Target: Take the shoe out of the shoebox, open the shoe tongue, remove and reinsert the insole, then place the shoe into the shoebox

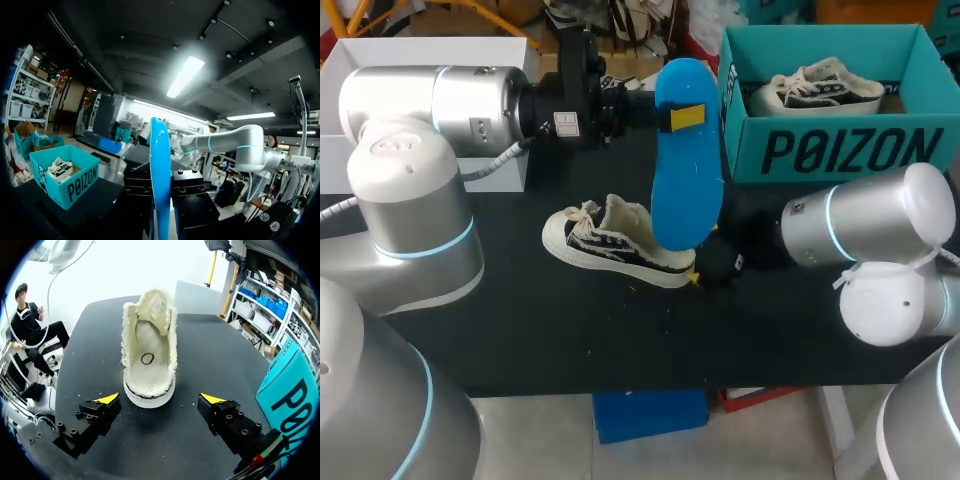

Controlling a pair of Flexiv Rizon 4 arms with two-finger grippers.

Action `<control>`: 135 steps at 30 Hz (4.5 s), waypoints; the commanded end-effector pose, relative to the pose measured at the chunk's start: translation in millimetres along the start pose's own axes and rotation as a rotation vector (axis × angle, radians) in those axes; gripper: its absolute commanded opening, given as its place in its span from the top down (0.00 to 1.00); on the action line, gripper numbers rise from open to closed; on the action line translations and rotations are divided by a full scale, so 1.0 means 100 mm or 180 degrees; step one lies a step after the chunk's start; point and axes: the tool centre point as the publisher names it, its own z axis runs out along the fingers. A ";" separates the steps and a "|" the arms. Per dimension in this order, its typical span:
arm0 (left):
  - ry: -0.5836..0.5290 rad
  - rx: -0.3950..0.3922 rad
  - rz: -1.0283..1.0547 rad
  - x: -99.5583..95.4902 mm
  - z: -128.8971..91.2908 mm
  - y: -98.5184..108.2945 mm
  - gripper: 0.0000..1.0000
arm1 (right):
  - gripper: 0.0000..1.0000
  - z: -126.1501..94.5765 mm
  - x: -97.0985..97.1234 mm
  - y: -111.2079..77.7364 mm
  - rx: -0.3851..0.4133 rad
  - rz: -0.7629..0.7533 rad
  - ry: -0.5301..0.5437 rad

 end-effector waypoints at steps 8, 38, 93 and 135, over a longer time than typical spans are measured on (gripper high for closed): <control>-0.0012 0.0008 0.0005 0.00 0.02 0.01 1.00 | 0.00 -0.13 -0.18 0.11 0.0663 -0.0061 0.0082; -0.0012 0.0008 0.0005 0.00 0.02 0.01 1.00 | 0.00 0.07 -0.48 0.46 0.2119 -0.0078 0.0203; -0.0012 0.0008 0.0005 0.00 0.02 0.01 1.00 | 1.00 0.83 -0.43 0.86 0.2137 -0.0062 0.0431; -0.0012 0.0008 0.0005 0.00 0.02 0.01 1.00 | 1.00 0.15 -1.08 1.20 0.2519 0.1756 -0.1169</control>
